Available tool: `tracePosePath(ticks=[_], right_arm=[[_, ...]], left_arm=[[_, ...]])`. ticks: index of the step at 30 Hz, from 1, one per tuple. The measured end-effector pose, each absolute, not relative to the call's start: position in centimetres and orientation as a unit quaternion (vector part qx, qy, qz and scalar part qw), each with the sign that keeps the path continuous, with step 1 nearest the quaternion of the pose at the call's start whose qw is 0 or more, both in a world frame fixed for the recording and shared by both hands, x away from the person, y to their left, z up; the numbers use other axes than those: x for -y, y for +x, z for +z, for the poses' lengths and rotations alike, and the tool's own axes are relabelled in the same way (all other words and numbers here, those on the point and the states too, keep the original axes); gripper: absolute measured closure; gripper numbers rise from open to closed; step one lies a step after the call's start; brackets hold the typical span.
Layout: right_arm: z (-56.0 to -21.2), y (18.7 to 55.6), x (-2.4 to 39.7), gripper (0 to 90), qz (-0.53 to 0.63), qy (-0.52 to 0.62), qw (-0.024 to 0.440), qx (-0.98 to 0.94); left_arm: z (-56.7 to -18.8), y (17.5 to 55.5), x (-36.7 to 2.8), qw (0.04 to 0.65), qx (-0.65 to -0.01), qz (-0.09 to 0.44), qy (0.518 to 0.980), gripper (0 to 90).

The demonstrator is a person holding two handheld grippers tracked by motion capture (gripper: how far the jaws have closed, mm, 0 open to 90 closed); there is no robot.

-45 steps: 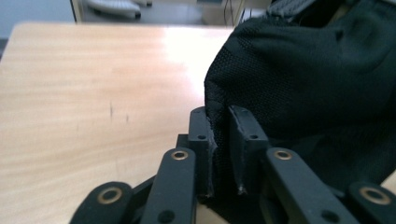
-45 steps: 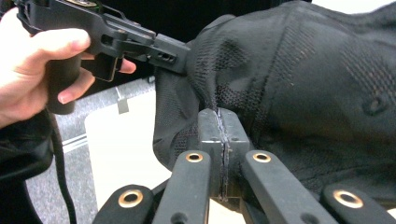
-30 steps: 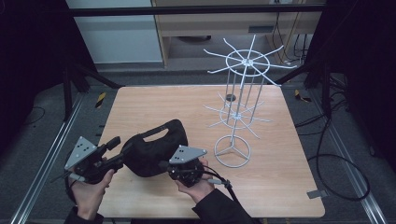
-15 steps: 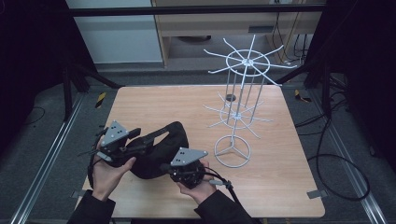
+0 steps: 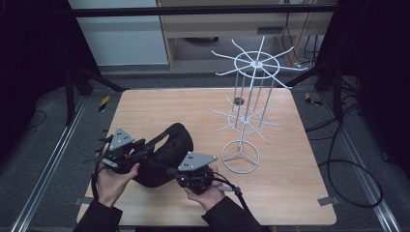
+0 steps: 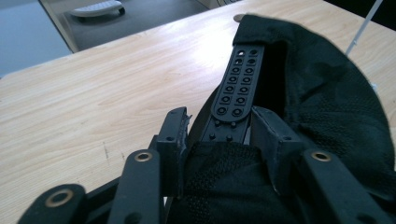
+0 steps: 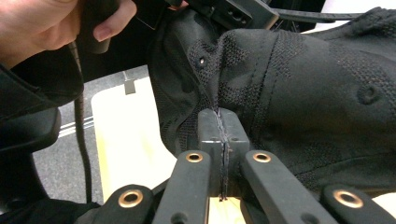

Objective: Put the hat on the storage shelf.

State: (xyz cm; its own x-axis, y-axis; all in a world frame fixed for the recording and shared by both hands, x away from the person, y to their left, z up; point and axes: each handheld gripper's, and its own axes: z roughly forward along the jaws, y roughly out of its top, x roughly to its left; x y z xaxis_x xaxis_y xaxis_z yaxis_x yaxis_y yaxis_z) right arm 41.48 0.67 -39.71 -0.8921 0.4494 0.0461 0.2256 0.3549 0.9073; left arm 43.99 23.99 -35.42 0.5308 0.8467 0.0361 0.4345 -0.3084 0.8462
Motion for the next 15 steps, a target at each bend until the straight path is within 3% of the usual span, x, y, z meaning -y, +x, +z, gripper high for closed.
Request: tracePosePath(ticks=[4, 5, 10, 11, 15], right_arm=[[-39.7, 41.7, -0.5, 87.0, 0.535, 0.212, 0.108, -0.81], [-39.6, 41.8, -0.2, 78.2, 0.545, 0.217, 0.106, -0.803], [-39.4, 41.9, 1.2, 65.3, 0.561, 0.232, 0.12, -0.786], [-39.6, 41.9, 1.7, 58.7, 0.564, 0.239, 0.121, -0.781], [-40.7, 42.1, 1.9, 52.6, 0.557, 0.25, 0.128, -0.782]], left_arm=[[-35.2, 43.9, -24.3, 0.421, -0.424, 0.259, 0.759, 63.7], [-35.2, 43.9, -24.5, 0.42, -0.427, 0.259, 0.758, 64.0], [-35.4, 44.0, -25.5, 0.43, -0.443, 0.256, 0.744, 64.8], [-35.3, 44.0, -26.0, 0.441, -0.448, 0.257, 0.734, 65.1], [-34.8, 43.8, -26.3, 0.453, -0.45, 0.264, 0.723, 65.7]])
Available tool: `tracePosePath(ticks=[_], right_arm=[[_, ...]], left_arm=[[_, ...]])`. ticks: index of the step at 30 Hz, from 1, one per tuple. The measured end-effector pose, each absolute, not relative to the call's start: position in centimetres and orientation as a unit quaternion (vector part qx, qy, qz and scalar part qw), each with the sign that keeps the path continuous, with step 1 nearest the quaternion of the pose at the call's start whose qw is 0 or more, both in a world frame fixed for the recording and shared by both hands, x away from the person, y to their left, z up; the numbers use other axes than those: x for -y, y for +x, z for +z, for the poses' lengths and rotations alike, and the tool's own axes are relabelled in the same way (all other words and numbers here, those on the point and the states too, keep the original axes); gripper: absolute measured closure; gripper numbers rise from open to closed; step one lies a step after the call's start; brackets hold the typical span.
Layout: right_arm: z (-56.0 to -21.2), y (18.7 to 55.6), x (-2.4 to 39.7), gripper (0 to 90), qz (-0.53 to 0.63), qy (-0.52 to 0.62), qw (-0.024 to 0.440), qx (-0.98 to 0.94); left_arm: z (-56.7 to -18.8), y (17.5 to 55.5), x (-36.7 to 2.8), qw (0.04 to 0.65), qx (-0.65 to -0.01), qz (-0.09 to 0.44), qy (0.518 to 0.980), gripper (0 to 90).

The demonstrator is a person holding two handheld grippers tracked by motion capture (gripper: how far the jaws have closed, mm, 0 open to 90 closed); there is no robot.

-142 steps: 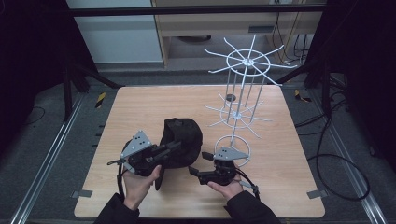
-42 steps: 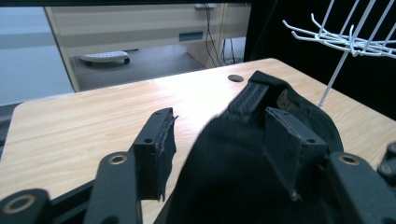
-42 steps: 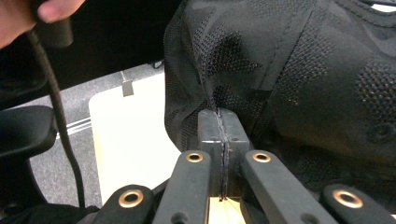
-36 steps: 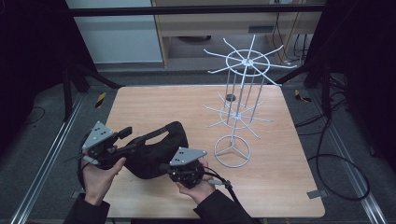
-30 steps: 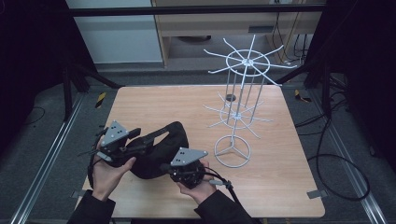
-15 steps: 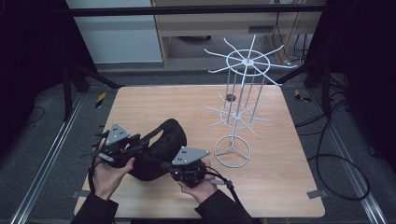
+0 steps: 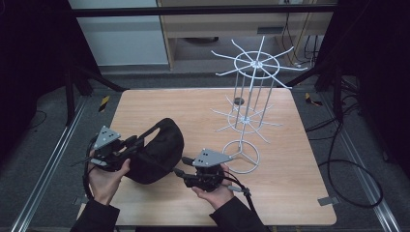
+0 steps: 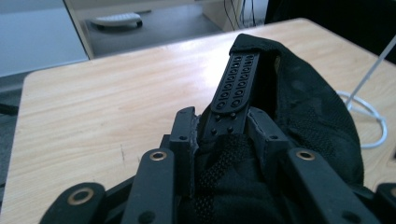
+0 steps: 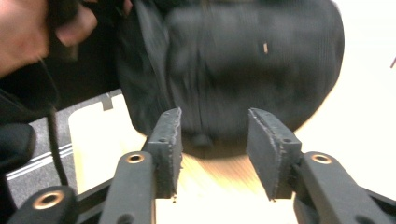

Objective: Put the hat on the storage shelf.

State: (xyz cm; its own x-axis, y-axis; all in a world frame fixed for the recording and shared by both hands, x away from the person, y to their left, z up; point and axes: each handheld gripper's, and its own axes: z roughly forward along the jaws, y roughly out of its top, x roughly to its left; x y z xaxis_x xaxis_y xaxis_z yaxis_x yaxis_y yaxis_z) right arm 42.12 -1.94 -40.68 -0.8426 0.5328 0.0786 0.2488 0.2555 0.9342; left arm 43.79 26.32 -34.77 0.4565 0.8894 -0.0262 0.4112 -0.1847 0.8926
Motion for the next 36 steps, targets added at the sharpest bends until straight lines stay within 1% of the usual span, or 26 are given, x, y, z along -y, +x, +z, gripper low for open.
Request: tracePosePath(ticks=[1, 2, 6, 7, 8, 10, 13, 16, 17, 18, 19, 20, 24, 26, 30, 32, 36], right_arm=[[-41.6, 42.3, 1.9, 48.2, 0.555, 0.255, 0.128, -0.781], [-42.0, 42.3, 1.8, 46.4, 0.554, 0.257, 0.131, -0.781], [-42.6, 42.2, 1.6, 46.0, 0.556, 0.259, 0.133, -0.778], [-42.6, 42.2, 1.5, 48.6, 0.56, 0.256, 0.134, -0.777], [-42.4, 42.0, 1.5, 54.6, 0.567, 0.254, 0.13, -0.772], [-42.2, 41.8, 1.6, 58.1, 0.574, 0.252, 0.135, -0.768], [-42.1, 41.6, 1.8, 58.8, 0.584, 0.249, 0.129, -0.762], [-41.9, 41.6, 1.7, 63.8, 0.586, 0.244, 0.129, -0.762], [-41.9, 41.6, 1.7, 63.8, 0.586, 0.244, 0.129, -0.762], [-41.9, 41.6, 1.7, 67.1, 0.583, 0.247, 0.126, -0.764], [-42.0, 41.7, 1.7, 72.5, 0.582, 0.246, 0.123, -0.766], [-42.0, 41.7, 1.8, 75.4, 0.581, 0.245, 0.119, -0.767], [-41.6, 41.6, 2.2, 75.7, 0.589, 0.244, 0.12, -0.761], [-40.9, 41.5, 2.8, 75.8, 0.598, 0.242, 0.125, -0.754], [-39.4, 41.4, 3.5, 75.9, 0.607, 0.238, 0.133, -0.747], [-38.2, 41.4, 3.8, 75.9, 0.608, 0.234, 0.14, -0.746], [-37.8, 41.6, 3.5, 75.8, 0.604, 0.237, 0.141, -0.748]], left_arm=[[-34.4, 43.6, -26.3, 0.455, -0.449, 0.267, 0.721, 65.9], [-34.2, 43.6, -26.3, 0.458, -0.449, 0.268, 0.719, 65.9], [-33.5, 43.3, -26.2, 0.468, -0.449, 0.266, 0.713, 66.0], [-33.4, 43.3, -26.2, 0.469, -0.45, 0.269, 0.71, 66.1], [-33.1, 43.2, -26.0, 0.469, -0.452, 0.278, 0.707, 66.1], [-33.1, 43.2, -25.9, 0.471, -0.455, 0.277, 0.703, 66.1], [-33.2, 43.3, -25.8, 0.47, -0.457, 0.275, 0.703, 66.1], [-33.4, 43.2, -25.3, 0.476, -0.457, 0.27, 0.701, 66.1], [-33.4, 43.2, -25.3, 0.476, -0.457, 0.27, 0.701, 66.1], [-33.4, 43.2, -25.3, 0.476, -0.457, 0.271, 0.701, 66.1], [-33.4, 43.3, -25.2, 0.476, -0.458, 0.27, 0.701, 66.1], [-33.4, 43.3, -25.2, 0.478, -0.459, 0.269, 0.7, 66.1], [-33.6, 43.3, -25.5, 0.495, -0.467, 0.248, 0.689, 66.0], [-33.7, 43.2, -25.6, 0.5, -0.469, 0.244, 0.686, 65.8], [-34.3, 43.1, -26.2, 0.515, -0.485, 0.216, 0.673, 65.4], [-35.3, 43.1, -26.3, 0.505, -0.497, 0.21, 0.673, 64.9], [-36.4, 43.1, -26.6, 0.493, -0.507, 0.215, 0.674, 64.7]])
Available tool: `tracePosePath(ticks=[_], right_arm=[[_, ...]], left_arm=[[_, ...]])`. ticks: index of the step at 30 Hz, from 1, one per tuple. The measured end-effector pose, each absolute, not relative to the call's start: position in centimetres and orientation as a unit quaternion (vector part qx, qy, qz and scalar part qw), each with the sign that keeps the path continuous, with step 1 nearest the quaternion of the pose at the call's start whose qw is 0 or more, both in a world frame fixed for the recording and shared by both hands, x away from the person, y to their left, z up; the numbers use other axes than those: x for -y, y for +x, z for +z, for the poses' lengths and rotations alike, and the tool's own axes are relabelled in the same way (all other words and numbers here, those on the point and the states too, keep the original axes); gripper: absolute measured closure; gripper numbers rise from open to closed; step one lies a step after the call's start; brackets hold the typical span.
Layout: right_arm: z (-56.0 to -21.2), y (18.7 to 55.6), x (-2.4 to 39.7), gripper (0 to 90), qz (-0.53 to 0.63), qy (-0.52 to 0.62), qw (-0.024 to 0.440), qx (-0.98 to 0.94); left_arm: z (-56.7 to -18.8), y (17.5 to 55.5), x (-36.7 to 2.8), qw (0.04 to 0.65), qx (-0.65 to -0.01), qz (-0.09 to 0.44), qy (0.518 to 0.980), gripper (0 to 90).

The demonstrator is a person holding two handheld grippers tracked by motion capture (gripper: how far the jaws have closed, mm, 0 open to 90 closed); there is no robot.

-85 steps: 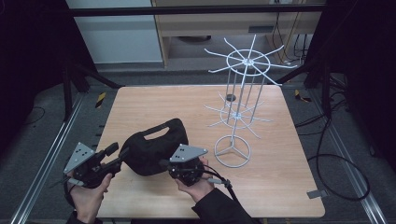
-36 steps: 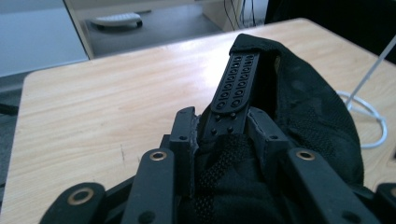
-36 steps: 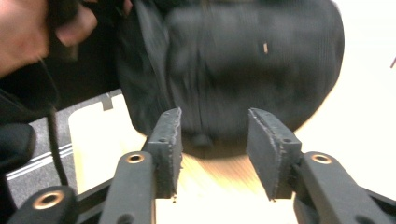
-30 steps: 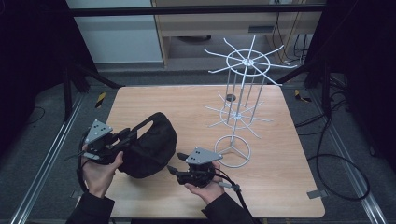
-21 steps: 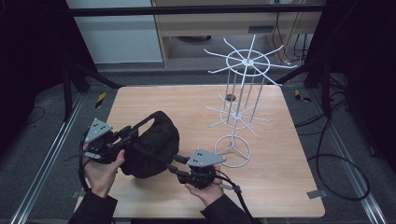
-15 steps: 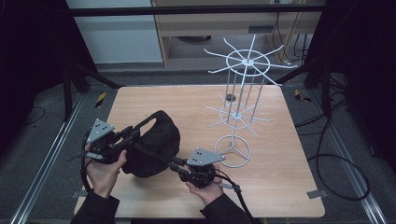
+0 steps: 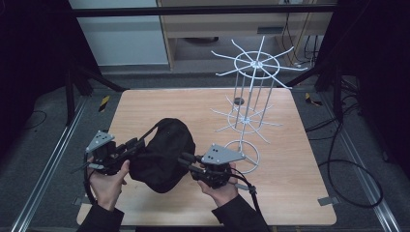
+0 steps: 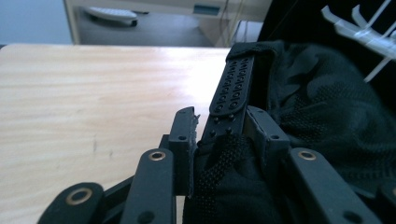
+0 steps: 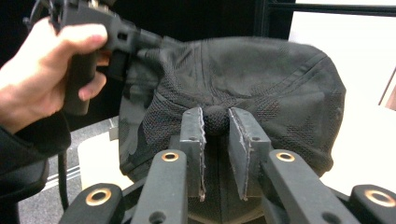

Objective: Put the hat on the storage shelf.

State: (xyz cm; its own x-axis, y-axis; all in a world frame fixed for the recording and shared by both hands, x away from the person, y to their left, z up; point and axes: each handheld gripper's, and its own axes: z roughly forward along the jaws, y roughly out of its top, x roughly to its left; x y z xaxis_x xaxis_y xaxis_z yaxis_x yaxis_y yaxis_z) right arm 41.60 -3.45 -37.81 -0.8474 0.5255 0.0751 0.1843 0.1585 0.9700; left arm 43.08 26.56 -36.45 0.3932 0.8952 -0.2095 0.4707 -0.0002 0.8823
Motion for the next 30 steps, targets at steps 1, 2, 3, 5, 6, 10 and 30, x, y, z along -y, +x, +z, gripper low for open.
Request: tracePosePath(ticks=[1, 2, 3, 5, 6, 10, 30], right_arm=[[-37.9, 41.7, 3.2, 75.7, 0.603, 0.238, 0.145, -0.747], [-37.9, 41.8, 2.8, 75.3, 0.604, 0.238, 0.15, -0.746], [-37.9, 41.8, 2.7, 69.7, 0.601, 0.24, 0.157, -0.746], [-38.1, 41.8, 2.4, 64.6, 0.596, 0.239, 0.169, -0.748], [-38.2, 41.9, 2.5, 62.8, 0.594, 0.238, 0.164, -0.75], [-38.9, 41.9, 2.8, 61.6, 0.583, 0.241, 0.158, -0.76], [-45.5, 41.1, 9.2, 52.5, 0.506, 0.314, 0.138, -0.791]], left_arm=[[-36.7, 43.1, -26.8, 0.49, -0.509, 0.217, 0.673, 64.7], [-37.0, 43.0, -27.2, 0.483, -0.515, 0.227, 0.671, 64.7], [-37.1, 43.0, -27.5, 0.479, -0.517, 0.235, 0.669, 64.7], [-37.2, 43.0, -28.0, 0.477, -0.522, 0.238, 0.665, 64.9], [-37.3, 43.0, -28.5, 0.473, -0.528, 0.244, 0.662, 64.9], [-38.4, 43.2, -30.4, 0.459, -0.552, 0.252, 0.649, 65.0], [-45.7, 45.8, -33.1, 0.373, -0.583, 0.24, 0.681, 77.9]])
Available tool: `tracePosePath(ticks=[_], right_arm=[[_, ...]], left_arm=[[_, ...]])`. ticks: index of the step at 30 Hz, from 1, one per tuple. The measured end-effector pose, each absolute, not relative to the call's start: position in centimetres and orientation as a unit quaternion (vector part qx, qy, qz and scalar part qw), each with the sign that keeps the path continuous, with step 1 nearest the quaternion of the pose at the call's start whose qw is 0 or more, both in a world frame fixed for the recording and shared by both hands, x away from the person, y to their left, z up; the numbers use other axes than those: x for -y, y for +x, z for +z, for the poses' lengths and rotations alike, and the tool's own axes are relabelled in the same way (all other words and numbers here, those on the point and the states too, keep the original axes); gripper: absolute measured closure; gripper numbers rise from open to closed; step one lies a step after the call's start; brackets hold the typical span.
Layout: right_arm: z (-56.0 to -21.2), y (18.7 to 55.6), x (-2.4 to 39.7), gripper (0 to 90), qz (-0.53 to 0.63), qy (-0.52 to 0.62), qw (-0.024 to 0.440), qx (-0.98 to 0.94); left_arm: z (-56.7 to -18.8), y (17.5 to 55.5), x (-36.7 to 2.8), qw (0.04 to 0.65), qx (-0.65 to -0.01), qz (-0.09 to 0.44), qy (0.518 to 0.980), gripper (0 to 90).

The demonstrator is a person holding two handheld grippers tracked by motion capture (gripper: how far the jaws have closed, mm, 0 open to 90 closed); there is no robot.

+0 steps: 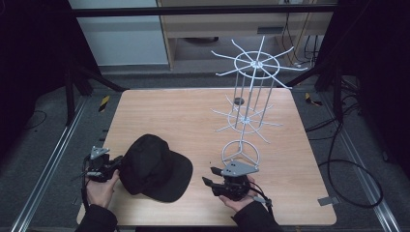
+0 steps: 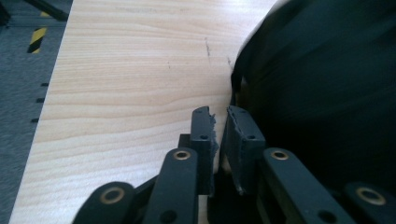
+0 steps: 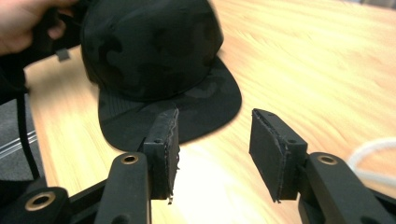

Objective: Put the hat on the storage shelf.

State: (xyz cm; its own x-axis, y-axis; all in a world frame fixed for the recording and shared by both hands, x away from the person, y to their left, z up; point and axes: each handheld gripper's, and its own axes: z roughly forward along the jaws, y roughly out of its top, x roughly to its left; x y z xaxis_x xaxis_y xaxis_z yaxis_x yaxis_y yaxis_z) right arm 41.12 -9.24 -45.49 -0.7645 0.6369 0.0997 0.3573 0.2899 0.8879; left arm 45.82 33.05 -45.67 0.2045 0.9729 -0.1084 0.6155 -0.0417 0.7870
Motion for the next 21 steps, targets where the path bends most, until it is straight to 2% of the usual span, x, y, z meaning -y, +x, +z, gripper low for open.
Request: tracePosePath(ticks=[2, 9, 15, 21], right_arm=[[-46.0, 41.1, 10.2, 52.5, 0.5, 0.323, 0.14, -0.791], [-46.8, 40.5, 12.1, 51.1, 0.484, 0.345, 0.147, -0.791], [-46.7, 39.9, 14.3, 51.0, 0.482, 0.366, 0.158, -0.78], [-46.4, 39.6, 17.1, 52.2, 0.478, 0.393, 0.18, -0.765]], left_arm=[[-45.4, 45.6, -33.3, 0.384, -0.577, 0.247, 0.677, 70.5], [-42.4, 43.7, -34.0, 0.443, -0.54, 0.267, 0.665, 57.6], [-40.1, 43.1, -31.5, 0.455, -0.485, 0.265, 0.698, 48.9], [-40.2, 44.7, -29.0, 0.432, -0.467, 0.254, 0.729, 44.3]])
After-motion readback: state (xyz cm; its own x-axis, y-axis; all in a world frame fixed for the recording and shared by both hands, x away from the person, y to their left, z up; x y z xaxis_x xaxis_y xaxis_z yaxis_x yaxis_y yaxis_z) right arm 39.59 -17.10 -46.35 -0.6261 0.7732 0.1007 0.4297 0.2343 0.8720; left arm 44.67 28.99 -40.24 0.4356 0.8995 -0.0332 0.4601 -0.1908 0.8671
